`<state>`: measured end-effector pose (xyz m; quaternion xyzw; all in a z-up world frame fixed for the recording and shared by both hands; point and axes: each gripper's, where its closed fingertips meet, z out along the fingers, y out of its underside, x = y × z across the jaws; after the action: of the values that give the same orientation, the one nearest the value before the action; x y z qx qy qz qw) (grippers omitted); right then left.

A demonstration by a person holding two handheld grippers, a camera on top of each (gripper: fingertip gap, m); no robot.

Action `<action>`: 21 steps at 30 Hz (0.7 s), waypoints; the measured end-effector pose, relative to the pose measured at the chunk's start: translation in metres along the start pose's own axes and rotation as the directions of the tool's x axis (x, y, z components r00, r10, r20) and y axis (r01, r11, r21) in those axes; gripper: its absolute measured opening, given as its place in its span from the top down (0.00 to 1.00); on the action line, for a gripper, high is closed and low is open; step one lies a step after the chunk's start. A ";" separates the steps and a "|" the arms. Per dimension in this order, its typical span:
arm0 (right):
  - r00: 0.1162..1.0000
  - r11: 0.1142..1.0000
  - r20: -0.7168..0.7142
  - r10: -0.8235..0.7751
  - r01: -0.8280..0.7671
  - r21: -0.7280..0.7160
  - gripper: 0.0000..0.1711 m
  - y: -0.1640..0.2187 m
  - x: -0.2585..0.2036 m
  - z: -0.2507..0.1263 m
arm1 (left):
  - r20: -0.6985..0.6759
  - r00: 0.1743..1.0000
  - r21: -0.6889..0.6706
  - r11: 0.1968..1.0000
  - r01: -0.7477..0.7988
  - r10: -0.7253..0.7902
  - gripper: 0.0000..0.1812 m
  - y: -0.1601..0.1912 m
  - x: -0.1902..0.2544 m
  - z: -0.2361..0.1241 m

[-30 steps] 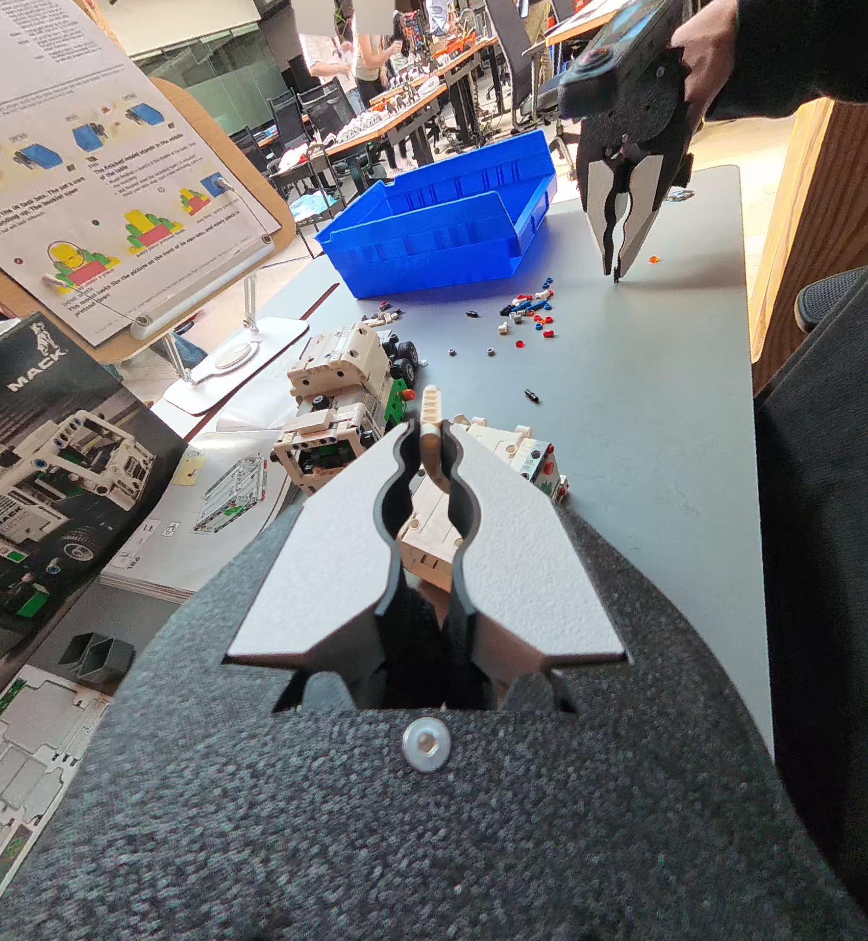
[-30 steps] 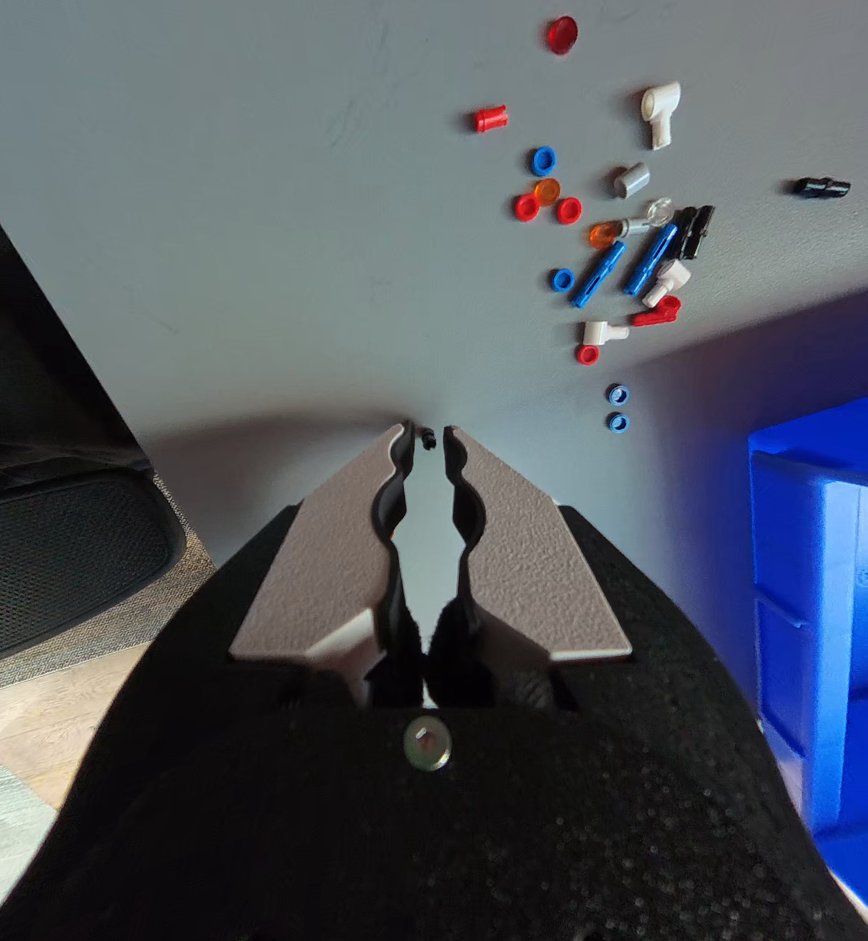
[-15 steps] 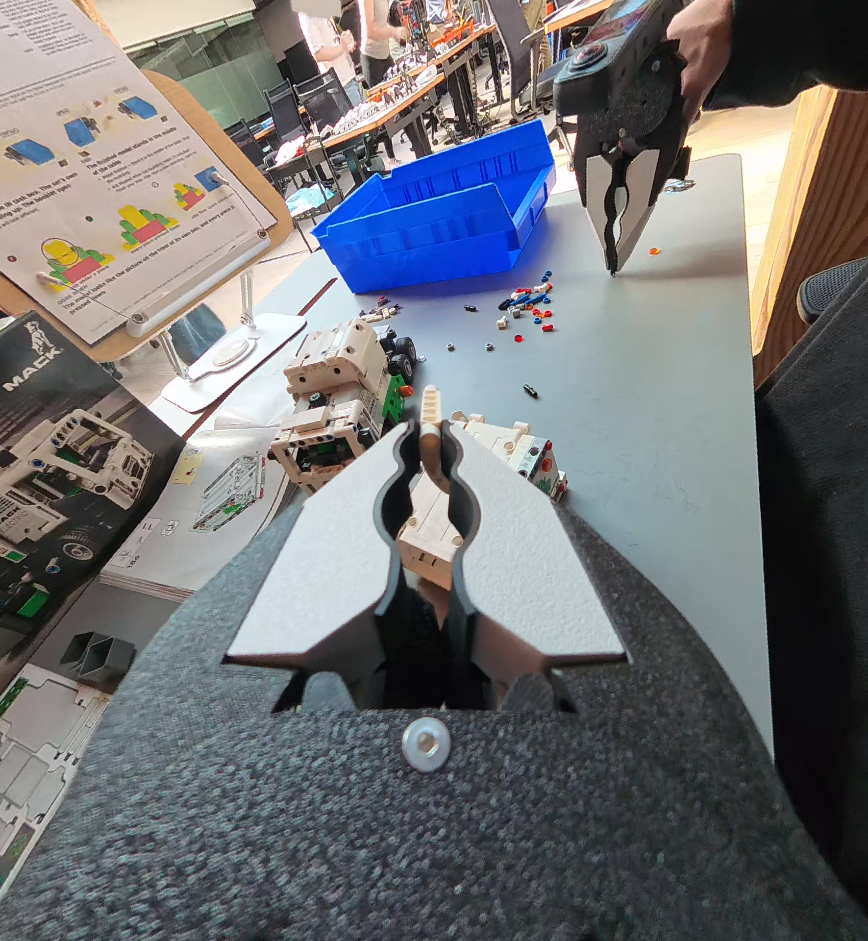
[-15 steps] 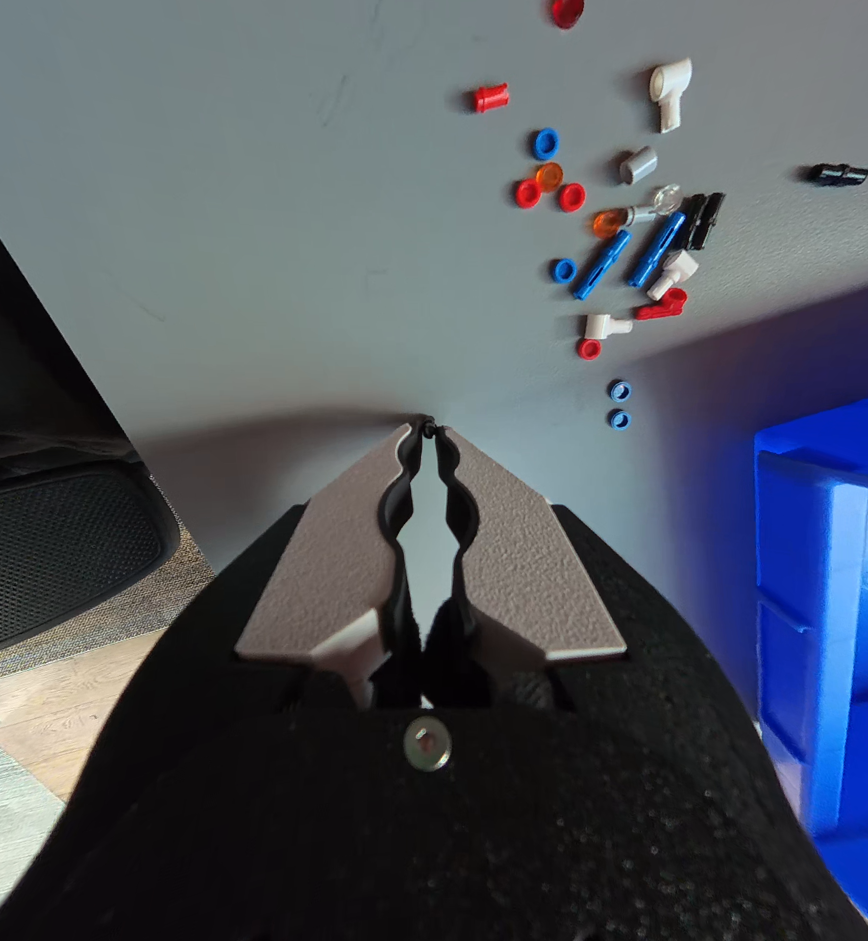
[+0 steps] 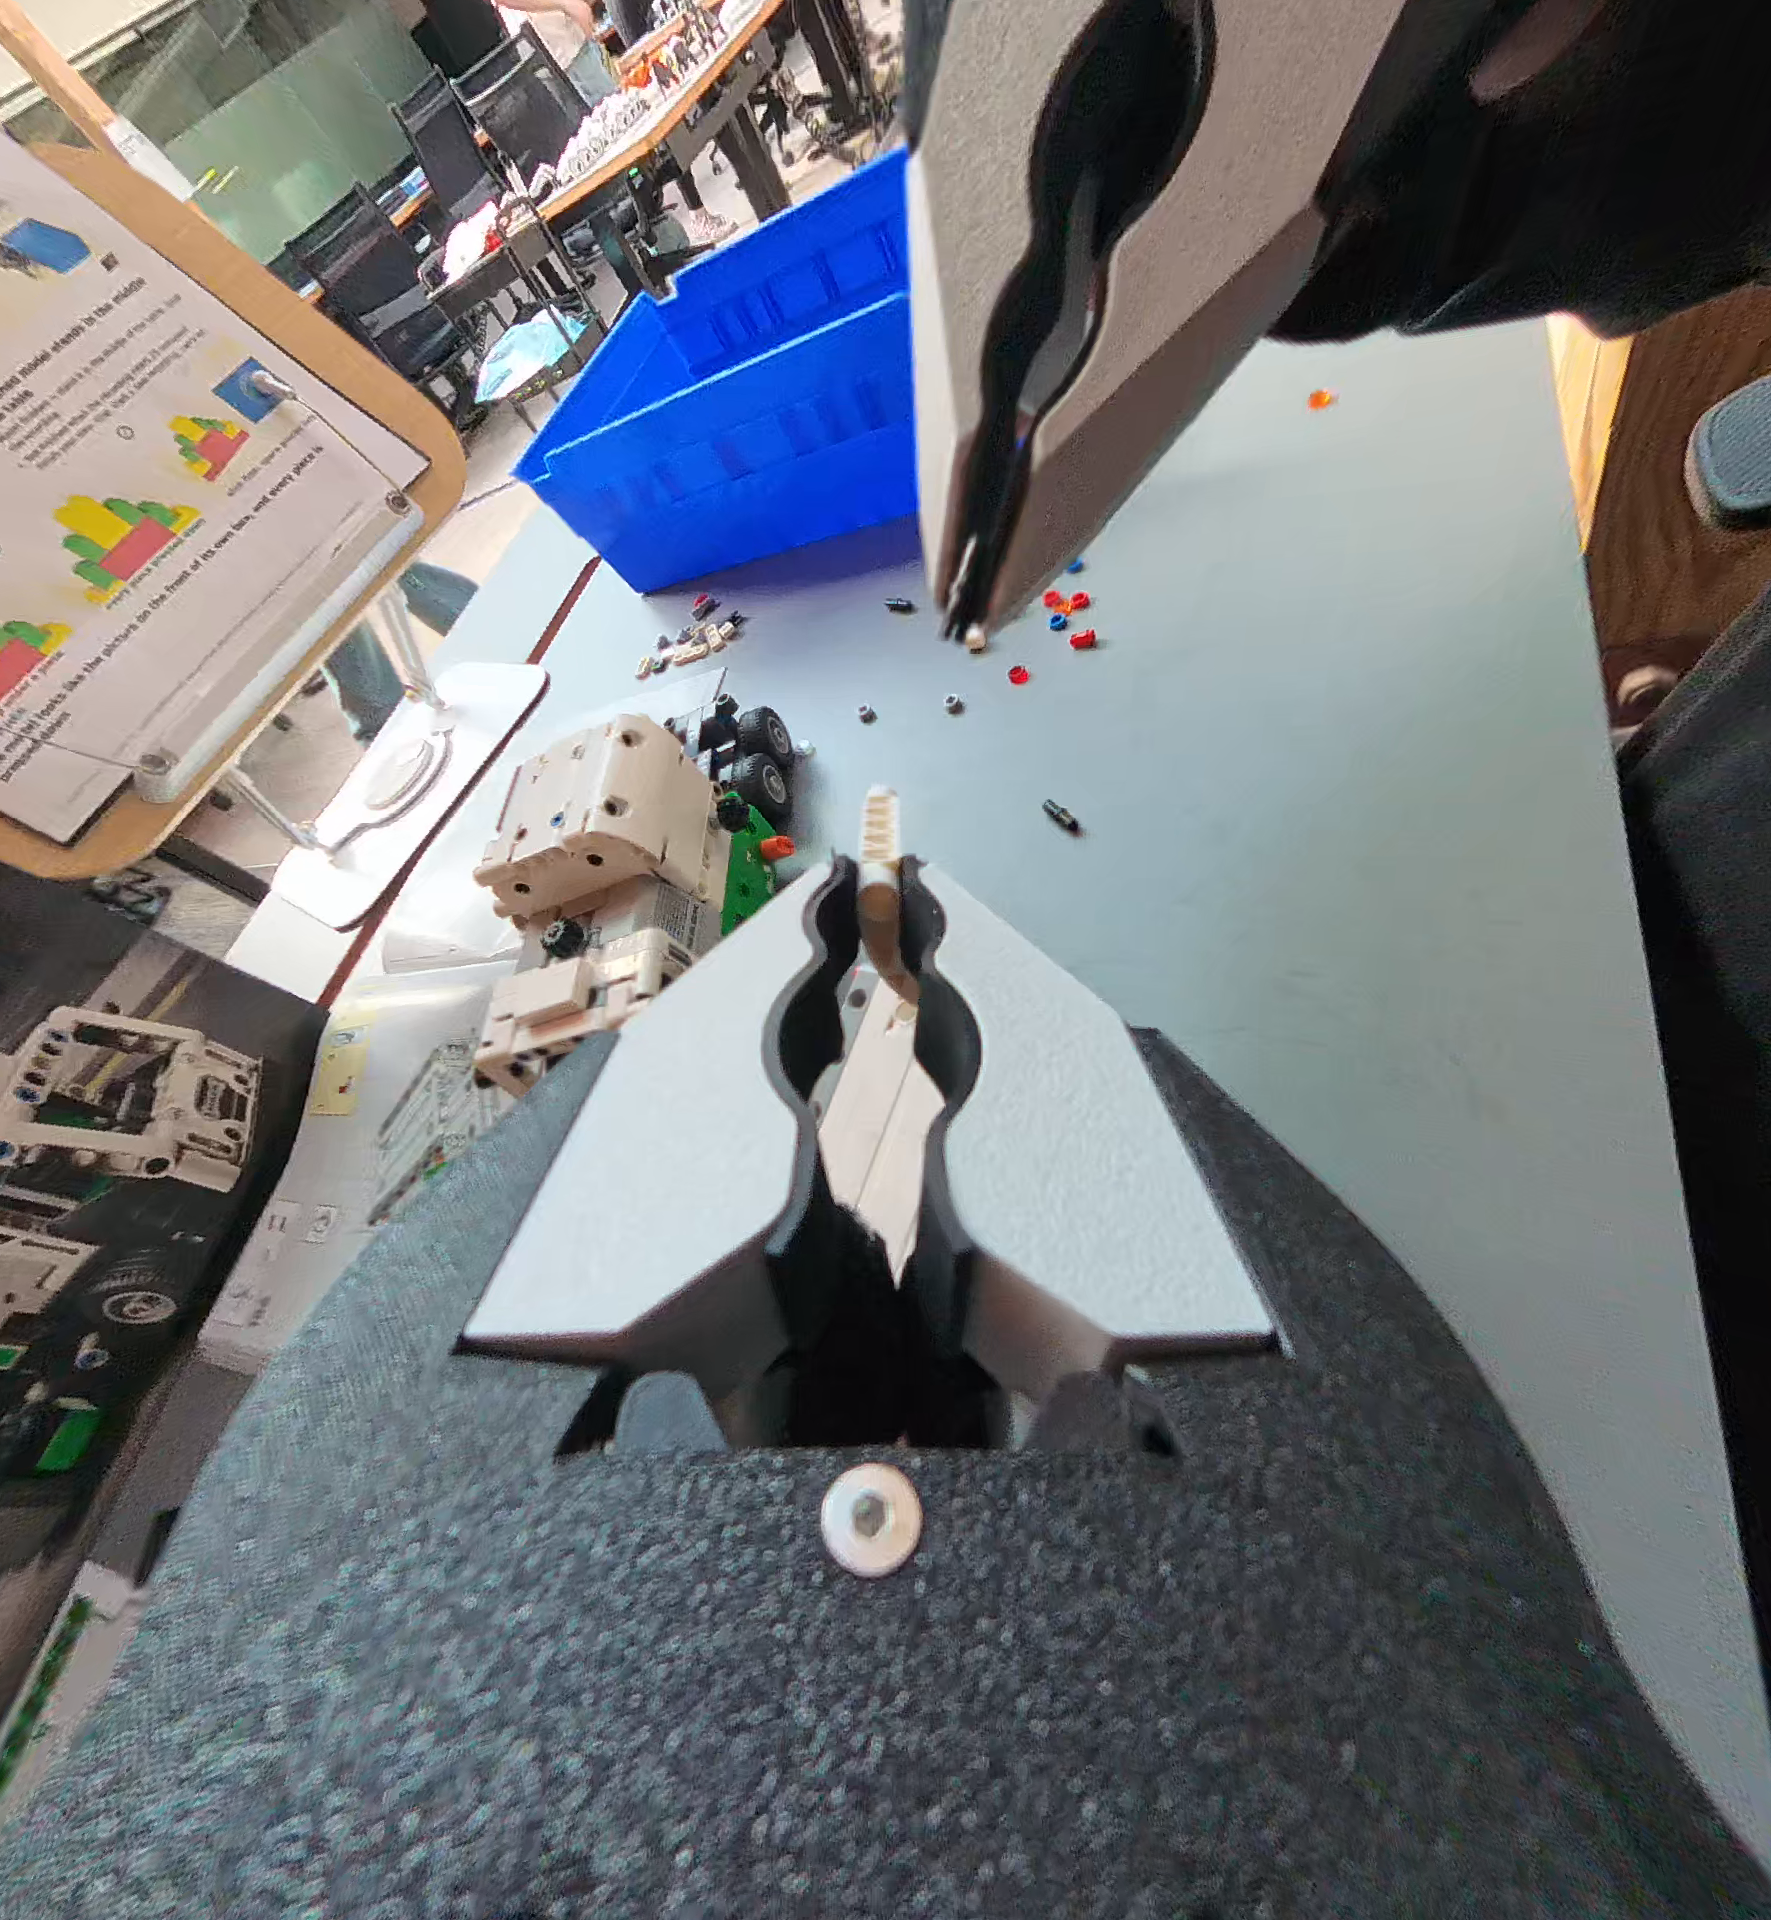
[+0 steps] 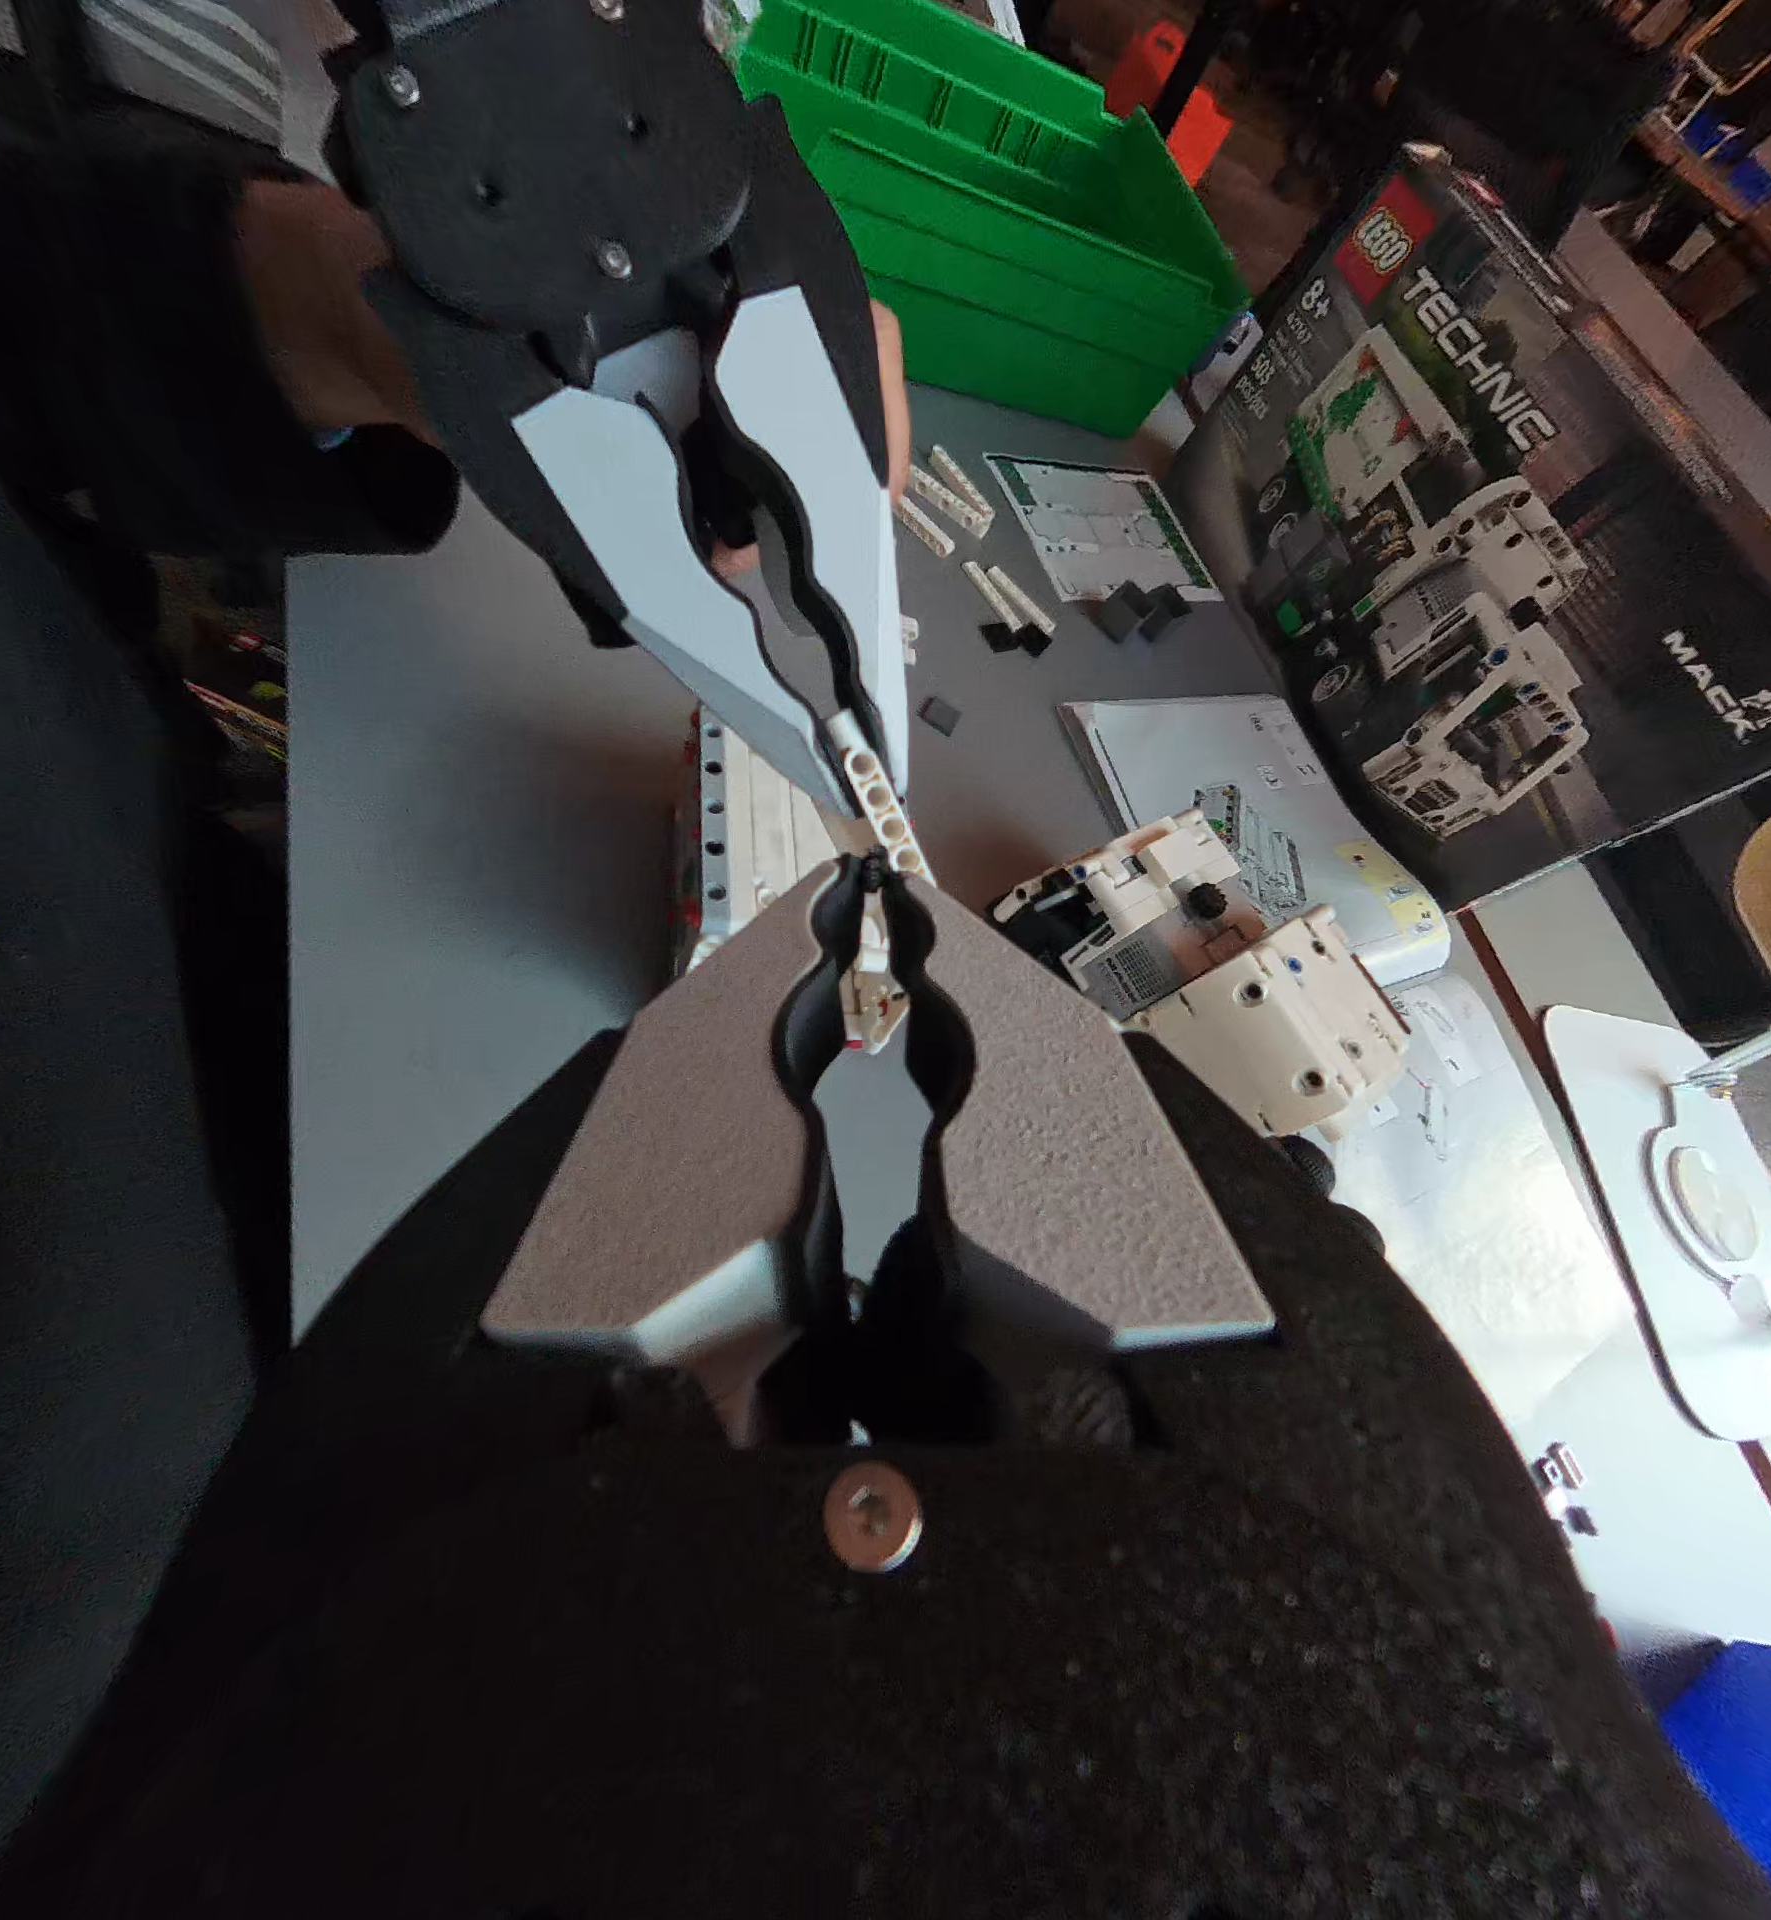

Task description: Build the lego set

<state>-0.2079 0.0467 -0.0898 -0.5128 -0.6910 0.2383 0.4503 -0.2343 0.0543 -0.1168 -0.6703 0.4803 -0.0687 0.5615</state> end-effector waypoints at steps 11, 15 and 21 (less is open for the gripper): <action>1.000 0.999 0.001 0.027 -0.027 -0.028 0.98 0.014 -0.005 0.020 | 0.056 0.953 -0.113 0.950 -0.291 0.299 0.98 -0.002 0.010 0.015; 0.999 0.999 0.015 0.037 -0.037 -0.027 0.98 0.017 -0.008 0.020 | 0.061 0.942 -0.136 0.938 -0.320 0.330 0.97 -0.002 0.011 0.017; 0.998 0.998 0.019 0.054 -0.053 -0.024 0.98 0.019 -0.009 0.019 | 0.067 0.924 -0.167 0.917 -0.362 0.377 0.97 -0.002 0.012 0.019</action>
<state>-0.2146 0.0478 -0.1175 -0.5340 -0.6842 0.2471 0.4308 -0.2146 0.0585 -0.1273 -0.6105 0.5741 0.1081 0.5348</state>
